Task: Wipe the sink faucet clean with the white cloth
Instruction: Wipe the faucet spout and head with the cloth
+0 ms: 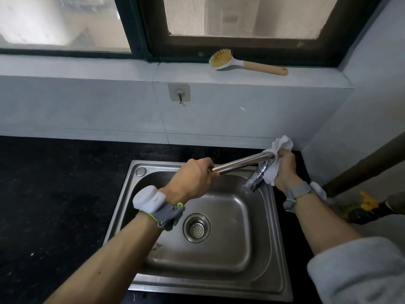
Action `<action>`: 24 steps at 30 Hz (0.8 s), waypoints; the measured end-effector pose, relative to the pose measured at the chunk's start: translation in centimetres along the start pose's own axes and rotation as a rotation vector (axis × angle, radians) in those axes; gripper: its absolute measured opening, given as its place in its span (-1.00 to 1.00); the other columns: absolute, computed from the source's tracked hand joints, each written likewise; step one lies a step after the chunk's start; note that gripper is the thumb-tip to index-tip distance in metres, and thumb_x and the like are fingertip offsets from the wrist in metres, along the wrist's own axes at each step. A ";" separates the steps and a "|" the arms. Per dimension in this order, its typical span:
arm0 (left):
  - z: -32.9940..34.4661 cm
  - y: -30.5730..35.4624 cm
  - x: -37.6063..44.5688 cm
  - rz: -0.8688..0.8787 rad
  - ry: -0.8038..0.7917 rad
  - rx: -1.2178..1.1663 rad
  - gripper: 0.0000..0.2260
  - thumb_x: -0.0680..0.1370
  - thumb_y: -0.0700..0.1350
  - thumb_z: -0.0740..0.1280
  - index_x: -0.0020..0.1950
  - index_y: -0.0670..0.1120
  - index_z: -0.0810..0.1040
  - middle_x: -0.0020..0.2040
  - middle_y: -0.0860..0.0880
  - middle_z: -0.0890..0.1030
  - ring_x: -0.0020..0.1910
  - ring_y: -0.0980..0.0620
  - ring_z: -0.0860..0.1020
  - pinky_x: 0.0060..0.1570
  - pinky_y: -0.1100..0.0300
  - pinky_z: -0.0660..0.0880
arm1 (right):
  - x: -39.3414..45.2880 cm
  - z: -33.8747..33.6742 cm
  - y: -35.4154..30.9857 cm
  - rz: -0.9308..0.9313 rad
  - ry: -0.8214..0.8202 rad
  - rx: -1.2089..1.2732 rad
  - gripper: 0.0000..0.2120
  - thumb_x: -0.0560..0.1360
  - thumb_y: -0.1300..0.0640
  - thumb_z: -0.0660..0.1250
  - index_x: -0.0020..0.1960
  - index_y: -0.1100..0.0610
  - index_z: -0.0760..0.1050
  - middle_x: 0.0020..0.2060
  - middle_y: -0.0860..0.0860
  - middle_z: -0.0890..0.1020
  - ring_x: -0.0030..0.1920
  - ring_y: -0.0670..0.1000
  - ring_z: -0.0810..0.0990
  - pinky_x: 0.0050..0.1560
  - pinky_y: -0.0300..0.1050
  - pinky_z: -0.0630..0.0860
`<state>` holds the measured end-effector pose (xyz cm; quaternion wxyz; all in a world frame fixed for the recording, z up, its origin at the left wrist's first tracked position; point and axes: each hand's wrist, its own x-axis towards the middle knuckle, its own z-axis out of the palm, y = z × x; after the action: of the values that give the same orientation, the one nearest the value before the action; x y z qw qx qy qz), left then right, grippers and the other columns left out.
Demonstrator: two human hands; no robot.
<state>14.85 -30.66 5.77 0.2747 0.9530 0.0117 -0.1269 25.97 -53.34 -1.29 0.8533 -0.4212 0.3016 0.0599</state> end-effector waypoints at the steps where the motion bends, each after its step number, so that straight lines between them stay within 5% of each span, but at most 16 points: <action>1: -0.1 0.1 0.0 0.001 -0.001 0.000 -0.74 0.59 0.07 0.26 0.17 -0.05 0.50 -0.06 -0.09 0.70 -0.14 -0.13 0.62 -0.06 -0.04 0.58 | 0.3 0.2 0.0 0.000 0.019 -0.061 -0.79 0.55 0.11 0.15 -0.22 0.06 0.48 -0.36 -0.02 0.45 -0.40 -0.05 0.42 -0.36 -0.24 0.33; 7: -0.6 0.4 -0.2 0.008 -0.009 0.012 -0.74 0.60 0.06 0.26 0.18 -0.06 0.52 -0.08 -0.06 0.71 -0.15 -0.10 0.62 -0.10 0.02 0.56 | 1.3 0.5 -1.5 -0.026 0.105 -0.448 -0.86 0.47 0.32 0.27 -0.27 0.25 0.46 -0.53 0.08 0.55 -0.62 -0.04 0.52 -0.56 -0.30 0.42; 11: -0.8 0.4 -0.3 0.026 -0.005 0.036 -0.80 0.61 0.04 0.27 0.13 -0.04 0.53 -0.15 0.00 0.73 -0.21 -0.03 0.62 -0.15 0.09 0.54 | 1.3 0.6 -1.4 -0.054 0.089 -0.572 -0.90 0.41 0.27 0.38 -0.26 0.26 0.51 -0.47 0.10 0.61 -0.58 -0.04 0.54 -0.53 -0.30 0.43; 15: -0.7 0.4 0.0 0.032 0.004 0.061 -0.80 0.60 0.04 0.28 0.11 -0.05 0.54 -0.20 0.02 0.72 -0.27 -0.01 0.62 -0.23 0.12 0.53 | 1.8 -0.5 -1.3 0.024 -0.017 -0.610 -0.79 0.26 0.10 0.42 -0.24 0.26 0.59 -0.38 0.14 0.64 -0.37 0.12 0.61 -0.21 -0.02 0.55; 18: -0.7 0.5 0.1 0.031 0.003 0.067 -0.79 0.60 0.05 0.28 0.13 -0.05 0.54 -0.18 0.03 0.72 -0.25 -0.01 0.63 -0.22 0.12 0.52 | 2.4 -1.6 -1.3 0.013 -0.007 -0.715 -0.70 0.14 -0.02 0.40 -0.28 0.20 0.61 -0.34 0.11 0.65 -0.19 0.18 0.66 -0.12 0.00 0.52; 24: -0.8 0.7 0.0 0.038 0.010 0.097 -0.80 0.60 0.04 0.28 0.10 -0.05 0.55 -0.18 0.03 0.73 -0.16 -0.06 0.63 -0.14 0.11 0.52 | -0.8 -1.3 0.2 -0.093 0.219 -0.773 -0.53 0.45 -0.07 0.28 0.13 0.30 0.57 0.12 0.20 0.64 0.12 0.22 0.61 0.12 0.04 0.54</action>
<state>15.08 -30.84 6.84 0.2305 0.9659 -0.0110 -0.1174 24.69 -54.05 -1.59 0.5965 -0.7281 0.3267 0.0850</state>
